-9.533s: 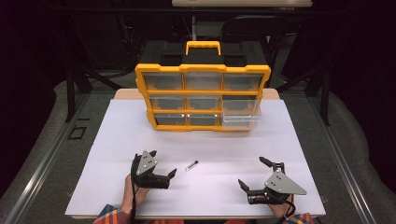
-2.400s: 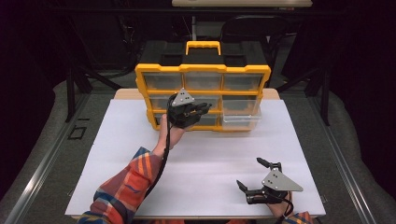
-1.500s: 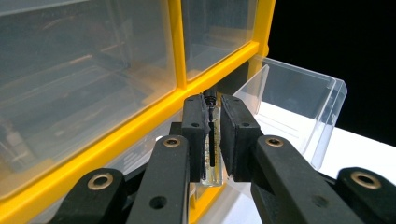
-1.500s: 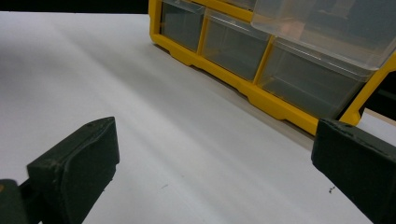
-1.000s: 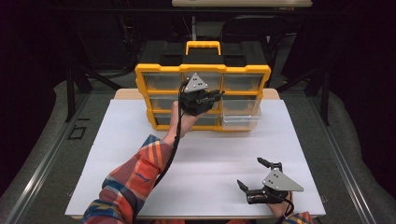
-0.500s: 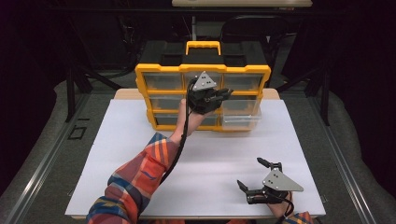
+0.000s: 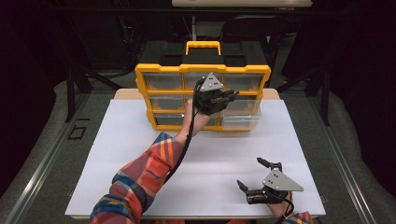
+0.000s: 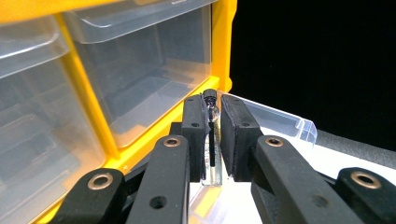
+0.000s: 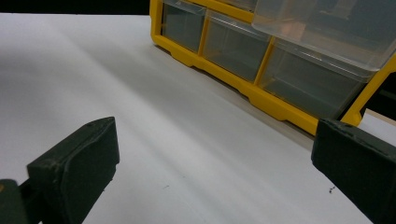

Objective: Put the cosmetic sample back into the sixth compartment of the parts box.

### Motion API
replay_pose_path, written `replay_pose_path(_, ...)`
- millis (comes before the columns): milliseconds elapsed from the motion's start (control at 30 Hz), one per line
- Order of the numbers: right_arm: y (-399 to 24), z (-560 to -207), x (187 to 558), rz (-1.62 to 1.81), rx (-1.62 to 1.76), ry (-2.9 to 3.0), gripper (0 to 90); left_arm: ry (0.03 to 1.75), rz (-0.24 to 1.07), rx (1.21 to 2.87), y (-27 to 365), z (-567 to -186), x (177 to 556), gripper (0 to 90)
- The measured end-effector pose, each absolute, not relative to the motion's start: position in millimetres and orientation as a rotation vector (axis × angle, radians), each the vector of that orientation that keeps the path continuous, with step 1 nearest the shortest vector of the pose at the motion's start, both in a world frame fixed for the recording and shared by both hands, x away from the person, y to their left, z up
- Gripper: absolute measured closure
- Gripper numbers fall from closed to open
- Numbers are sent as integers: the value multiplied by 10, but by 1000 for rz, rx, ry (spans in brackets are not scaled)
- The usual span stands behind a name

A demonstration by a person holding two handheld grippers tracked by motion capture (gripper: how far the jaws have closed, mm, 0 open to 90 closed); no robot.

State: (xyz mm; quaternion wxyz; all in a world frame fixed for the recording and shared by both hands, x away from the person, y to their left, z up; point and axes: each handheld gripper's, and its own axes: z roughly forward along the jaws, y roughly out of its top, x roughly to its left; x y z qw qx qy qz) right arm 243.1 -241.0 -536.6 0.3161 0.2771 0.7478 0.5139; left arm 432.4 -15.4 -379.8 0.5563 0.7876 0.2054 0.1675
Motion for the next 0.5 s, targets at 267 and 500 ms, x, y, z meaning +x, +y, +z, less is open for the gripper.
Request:
replay_pose_path(267, -2410, -5364, 2426, 1353, 730, 1972, 3, 483, 388, 1868, -201, -3829, 4348, 801)
replay_pose_path(500, -2408, -5363, 2425, 1351, 729, 1973, 3, 485, 383, 1872, -226, -3859, 4367, 801)
